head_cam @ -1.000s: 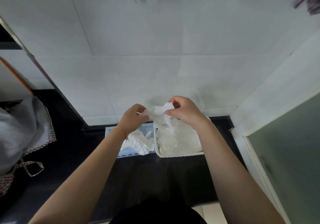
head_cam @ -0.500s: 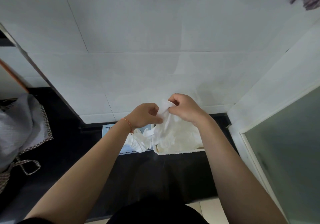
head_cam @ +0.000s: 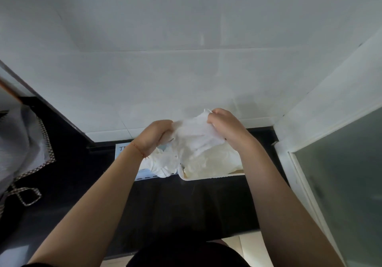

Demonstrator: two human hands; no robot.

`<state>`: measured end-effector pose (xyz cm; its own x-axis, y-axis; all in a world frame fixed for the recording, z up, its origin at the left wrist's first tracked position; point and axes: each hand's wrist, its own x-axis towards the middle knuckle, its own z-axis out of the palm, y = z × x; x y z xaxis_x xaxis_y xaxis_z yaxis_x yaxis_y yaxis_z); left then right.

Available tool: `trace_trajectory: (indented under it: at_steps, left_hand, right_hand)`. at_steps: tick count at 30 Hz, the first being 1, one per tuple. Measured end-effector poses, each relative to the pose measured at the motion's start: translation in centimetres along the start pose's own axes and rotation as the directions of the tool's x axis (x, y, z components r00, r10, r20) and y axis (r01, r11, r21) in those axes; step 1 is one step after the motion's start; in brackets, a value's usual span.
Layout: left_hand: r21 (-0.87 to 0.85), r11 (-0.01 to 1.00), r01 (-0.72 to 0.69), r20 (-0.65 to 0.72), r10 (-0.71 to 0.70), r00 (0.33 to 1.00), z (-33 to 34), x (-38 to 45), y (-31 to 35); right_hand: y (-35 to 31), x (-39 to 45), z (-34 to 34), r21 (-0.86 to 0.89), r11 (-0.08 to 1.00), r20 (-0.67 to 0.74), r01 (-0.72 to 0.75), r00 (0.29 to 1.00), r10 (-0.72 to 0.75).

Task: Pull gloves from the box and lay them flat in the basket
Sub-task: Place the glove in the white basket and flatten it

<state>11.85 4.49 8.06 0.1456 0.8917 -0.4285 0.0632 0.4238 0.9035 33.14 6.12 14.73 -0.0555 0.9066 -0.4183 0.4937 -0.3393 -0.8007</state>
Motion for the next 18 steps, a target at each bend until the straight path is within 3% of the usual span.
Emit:
trace_trajectory:
  at_steps: [1,3,7,9,13,18]
  left_hand:
    - [-0.060,0.998,0.030,-0.009,-0.031,0.999,0.5,0.5,0.3]
    - [-0.022,0.992,0.122,-0.056,-0.123,0.991,1.7,1.7,0.6]
    - [0.392,0.894,0.216,-0.051,-0.213,0.976,4.6,5.2,-1.3]
    - [0.439,0.867,0.237,-0.057,-0.236,0.970,6.1,6.8,-2.4]
    - [0.521,0.844,0.128,-0.088,-0.096,0.991,8.6,9.0,-2.9]
    - [0.749,0.658,0.075,-0.125,0.029,0.992,11.4,10.5,-3.6]
  right_hand:
    - [0.7,0.6,-0.2,0.033,0.999,0.004,-0.019,1.000,0.019]
    - [2.1,1.3,-0.5,0.073,0.996,-0.024,-0.058,0.998,0.060]
    - [6.4,2.7,-1.6,0.062,0.983,-0.016,-0.171,0.985,0.172]
    - [9.0,3.6,-2.2,0.020,0.985,-0.002,-0.174,0.985,0.174]
    - [12.5,5.0,-3.4,-0.099,0.987,0.014,-0.128,0.991,0.130]
    - [15.4,6.0,-4.8,-0.145,0.978,-0.024,-0.149,0.989,0.147]
